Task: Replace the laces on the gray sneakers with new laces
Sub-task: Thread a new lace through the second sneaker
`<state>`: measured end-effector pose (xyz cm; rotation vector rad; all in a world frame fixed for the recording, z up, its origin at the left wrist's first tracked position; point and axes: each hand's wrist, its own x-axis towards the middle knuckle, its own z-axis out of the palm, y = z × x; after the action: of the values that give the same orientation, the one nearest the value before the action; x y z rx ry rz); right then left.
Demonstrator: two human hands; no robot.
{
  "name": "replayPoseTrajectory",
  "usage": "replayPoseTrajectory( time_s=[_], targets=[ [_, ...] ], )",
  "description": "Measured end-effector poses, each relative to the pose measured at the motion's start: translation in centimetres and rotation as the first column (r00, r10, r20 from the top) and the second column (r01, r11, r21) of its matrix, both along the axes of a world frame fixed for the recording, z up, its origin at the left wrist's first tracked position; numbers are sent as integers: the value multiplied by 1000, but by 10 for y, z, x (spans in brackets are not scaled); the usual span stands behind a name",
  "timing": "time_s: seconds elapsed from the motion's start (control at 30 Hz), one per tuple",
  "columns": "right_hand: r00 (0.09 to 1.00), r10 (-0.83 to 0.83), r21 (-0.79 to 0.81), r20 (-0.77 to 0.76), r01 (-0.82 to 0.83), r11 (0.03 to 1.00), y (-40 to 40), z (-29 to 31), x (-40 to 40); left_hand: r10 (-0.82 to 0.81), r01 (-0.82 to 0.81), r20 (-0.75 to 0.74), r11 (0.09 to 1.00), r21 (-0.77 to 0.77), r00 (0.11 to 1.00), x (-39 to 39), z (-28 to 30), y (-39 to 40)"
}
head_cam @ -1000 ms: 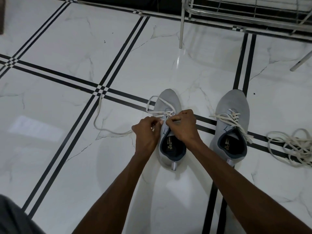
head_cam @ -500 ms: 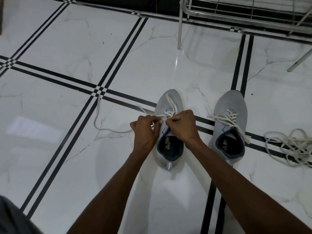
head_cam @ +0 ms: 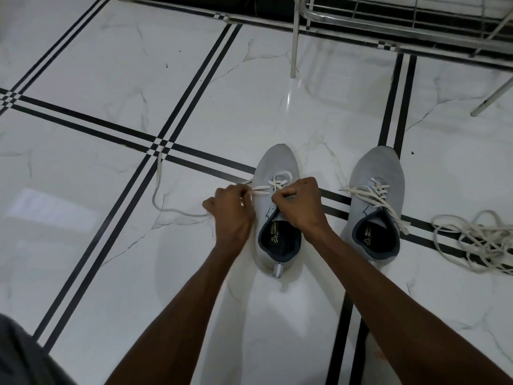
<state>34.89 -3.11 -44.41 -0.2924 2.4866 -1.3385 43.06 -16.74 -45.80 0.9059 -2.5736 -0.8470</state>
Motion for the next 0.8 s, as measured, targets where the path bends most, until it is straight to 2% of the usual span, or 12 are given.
replayPoseTrajectory(
  time_s=[0.07,0.1,0.17,0.27,0.33,0.4,0.53,0.57,0.67,0.8],
  targets=[
    [1000,-12,-2,-16,12,1000,1,1,-1,202,-204,63,979,20,977,9,-3,-23],
    [1000,-14,-5,-19,14,1000,1,2,-1,222,-225,104,974,16,969,13,-5,-30],
    [1000,-8,-6,-2,8,1000,0,2,-1,140,-142,87,990,22,986,16,-5,-32],
    [1000,19,13,-12,-19,1000,-1,1,-2,-74,76,-81,997,23,994,8,4,-14],
    [999,27,23,-19,-27,999,-2,1,-2,-220,220,-57,975,-15,974,0,7,-1],
    [999,39,37,-25,-38,999,-1,4,-2,-260,260,-10,966,-15,966,-2,3,3],
    [1000,15,55,-11,-15,998,1,5,1,12,-17,90,998,58,996,16,-4,-9],
    [1000,4,37,2,-4,999,1,6,1,42,-55,100,991,124,994,22,-7,-14],
    [1000,10,-54,15,-9,998,3,6,-1,42,-76,102,929,363,994,30,-10,-19],
    [998,49,-93,-31,-52,994,6,8,-3,65,-138,161,858,495,985,10,-5,-11]
  ],
)
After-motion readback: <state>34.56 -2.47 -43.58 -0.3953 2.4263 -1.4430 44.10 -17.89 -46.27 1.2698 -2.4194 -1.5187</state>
